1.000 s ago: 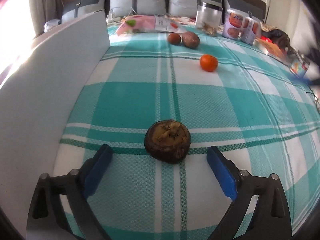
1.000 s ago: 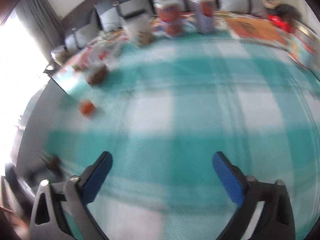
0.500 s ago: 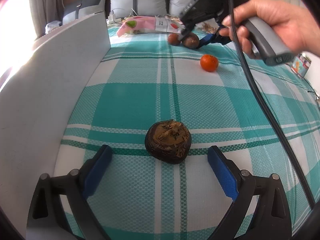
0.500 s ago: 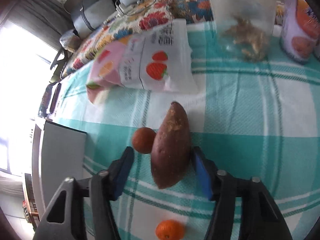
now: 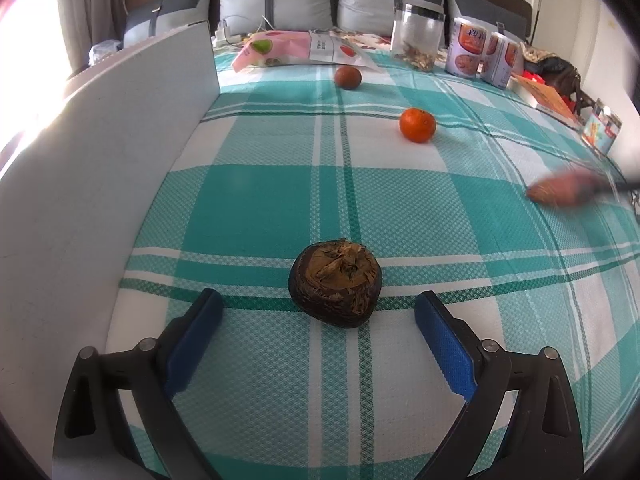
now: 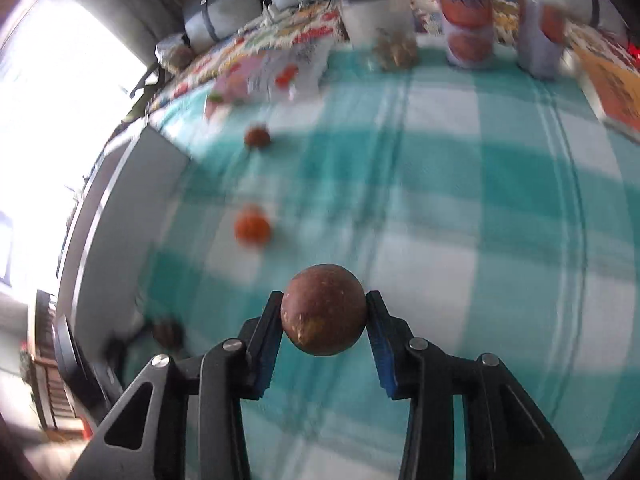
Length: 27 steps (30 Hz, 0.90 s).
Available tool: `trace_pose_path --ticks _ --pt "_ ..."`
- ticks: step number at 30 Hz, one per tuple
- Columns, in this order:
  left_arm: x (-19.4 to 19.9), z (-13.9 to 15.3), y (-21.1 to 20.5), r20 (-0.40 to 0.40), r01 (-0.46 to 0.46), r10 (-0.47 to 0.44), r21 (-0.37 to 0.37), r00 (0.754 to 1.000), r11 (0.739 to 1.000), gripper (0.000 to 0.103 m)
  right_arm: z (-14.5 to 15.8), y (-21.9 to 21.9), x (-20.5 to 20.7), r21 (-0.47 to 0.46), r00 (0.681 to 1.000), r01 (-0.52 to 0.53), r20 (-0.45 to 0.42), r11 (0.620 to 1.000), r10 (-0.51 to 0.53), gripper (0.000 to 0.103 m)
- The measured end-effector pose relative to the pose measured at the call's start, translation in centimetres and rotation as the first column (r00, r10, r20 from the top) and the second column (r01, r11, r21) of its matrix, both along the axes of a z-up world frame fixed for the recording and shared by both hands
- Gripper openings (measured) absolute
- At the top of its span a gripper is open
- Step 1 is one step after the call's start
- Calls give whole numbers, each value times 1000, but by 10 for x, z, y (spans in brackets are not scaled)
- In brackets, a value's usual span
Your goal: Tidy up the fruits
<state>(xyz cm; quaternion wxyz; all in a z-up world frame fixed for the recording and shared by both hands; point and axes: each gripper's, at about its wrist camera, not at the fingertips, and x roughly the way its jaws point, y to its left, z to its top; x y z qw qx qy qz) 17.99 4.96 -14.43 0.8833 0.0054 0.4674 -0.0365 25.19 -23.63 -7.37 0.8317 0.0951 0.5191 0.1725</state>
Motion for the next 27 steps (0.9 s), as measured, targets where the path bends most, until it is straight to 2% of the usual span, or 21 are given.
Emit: trace_pose_path --ticks 4,6,7,8,9,10,13,17,27 --pt "-9 2 2 -30 20 -21 -22 999 1000 98 -33 2 -79 -61 998 13 65 998 -9 43" --pt "-25 4 2 -42 23 -24 -25 999 999 98 -39 5 -105 -107 993 46 117 993 -34 71" --pt "-34 4 2 -40 22 -23 -24 999 999 98 -39 7 -117 -133 988 62 150 989 -42 81" --pt "-44 3 2 -30 26 -26 -15 999 1000 98 -40 11 -128 -185 981 90 186 979 -55 95" --pt "-51 3 1 -19 34 -34 1 999 999 98 -42 13 -140 -236 972 119 224 965 -66 98" --pt "-57 3 0 -9 39 -39 10 999 999 98 -45 17 -147 -270 968 133 240 954 -68 98" --pt "-58 2 1 -8 31 -31 10 999 999 99 -58 25 -152 -296 968 139 241 945 -66 99" --pt "-56 1 -1 -10 25 -25 23 1000 999 102 -62 22 -158 -254 950 183 296 950 -104 103" --pt "-56 1 -1 -9 25 -25 23 1000 999 103 -63 27 -156 -259 946 189 305 947 -105 103"
